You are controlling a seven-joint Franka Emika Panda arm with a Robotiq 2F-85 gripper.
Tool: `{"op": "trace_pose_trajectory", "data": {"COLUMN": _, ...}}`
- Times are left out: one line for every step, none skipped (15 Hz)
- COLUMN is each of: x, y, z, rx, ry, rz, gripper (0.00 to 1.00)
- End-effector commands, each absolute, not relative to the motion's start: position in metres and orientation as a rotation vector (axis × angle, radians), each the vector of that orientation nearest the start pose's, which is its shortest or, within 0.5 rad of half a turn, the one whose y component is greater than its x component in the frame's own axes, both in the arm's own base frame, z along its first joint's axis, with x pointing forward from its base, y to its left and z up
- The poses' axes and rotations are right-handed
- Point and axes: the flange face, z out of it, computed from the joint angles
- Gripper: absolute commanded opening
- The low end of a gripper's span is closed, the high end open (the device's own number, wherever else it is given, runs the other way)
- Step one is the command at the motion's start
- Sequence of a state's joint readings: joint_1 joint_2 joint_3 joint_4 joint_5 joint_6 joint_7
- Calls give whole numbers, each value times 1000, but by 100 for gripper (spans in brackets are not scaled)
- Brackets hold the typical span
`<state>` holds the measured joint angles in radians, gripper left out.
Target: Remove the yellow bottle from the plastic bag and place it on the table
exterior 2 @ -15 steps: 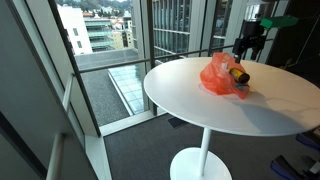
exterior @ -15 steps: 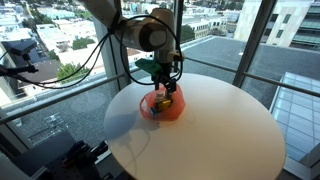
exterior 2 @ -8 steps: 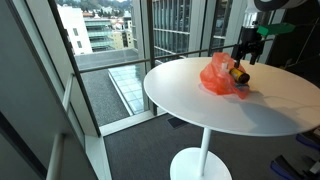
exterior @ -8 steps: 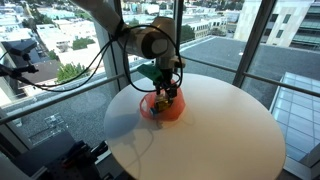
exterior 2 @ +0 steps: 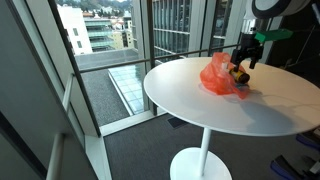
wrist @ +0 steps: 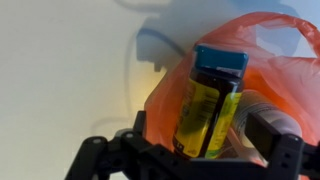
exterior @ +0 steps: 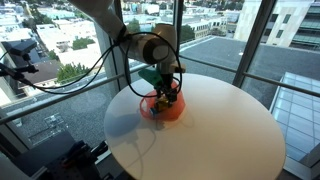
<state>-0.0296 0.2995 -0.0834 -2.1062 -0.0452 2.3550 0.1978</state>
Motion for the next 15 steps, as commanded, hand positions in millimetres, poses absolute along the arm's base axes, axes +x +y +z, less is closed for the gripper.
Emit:
{"op": "trace_pose_trajectory", "data": {"x": 574, "y": -62, "z": 266, "rx": -3160, "ry": 485, "rz": 62, "gripper": 100}}
{"op": "trace_pose_trajectory", "data": {"x": 573, "y": -60, "z": 264, "rx": -3159, "ry": 487, "rz": 71, "gripper": 100}}
{"op": "trace_pose_trajectory", "data": {"x": 573, "y": -58, "z": 262, "rx": -3159, "ry": 488, "rz": 77, "gripper": 100}}
{"op": "trace_pose_trajectory", "data": {"x": 572, "y": -56, "z": 261, "rx": -3161, "ry": 489, "rz": 86, "gripper": 100}}
{"op": "trace_pose_trajectory", "data": {"x": 571, "y": -54, "z": 260, "rx": -3163, "ry": 488, "rz": 90, "gripper": 100}}
{"op": "trace_pose_trajectory", "data": {"x": 570, "y": -52, "z": 259, "rx": -3163, "ry": 487, "rz": 93, "gripper": 100}}
{"op": "trace_pose_trajectory", "data": {"x": 570, "y": -50, "z": 259, "rx": -3164, "ry": 489, "rz": 96, "gripper": 100}}
{"op": "trace_pose_trajectory", "data": {"x": 570, "y": -49, "z": 258, "rx": -3164, "ry": 491, "rz": 98, "gripper": 94}}
{"op": "trace_pose_trajectory", "data": {"x": 569, "y": -48, "z": 258, "rx": -3164, "ry": 492, "rz": 99, "gripper": 80}}
{"op": "trace_pose_trajectory", "data": {"x": 569, "y": -46, "z": 257, "rx": -3166, "ry": 491, "rz": 101, "gripper": 70}}
{"op": "trace_pose_trajectory", "data": {"x": 569, "y": -45, "z": 256, "rx": -3166, "ry": 491, "rz": 104, "gripper": 61}}
{"op": "trace_pose_trajectory", "data": {"x": 568, "y": -45, "z": 255, "rx": -3166, "ry": 491, "rz": 108, "gripper": 53}}
{"op": "trace_pose_trajectory", "data": {"x": 568, "y": -44, "z": 254, "rx": -3167, "ry": 492, "rz": 111, "gripper": 44}}
{"op": "trace_pose_trajectory", "data": {"x": 567, "y": -44, "z": 253, "rx": -3167, "ry": 492, "rz": 115, "gripper": 38}}
{"op": "trace_pose_trajectory", "data": {"x": 567, "y": -44, "z": 253, "rx": -3167, "ry": 492, "rz": 117, "gripper": 30}}
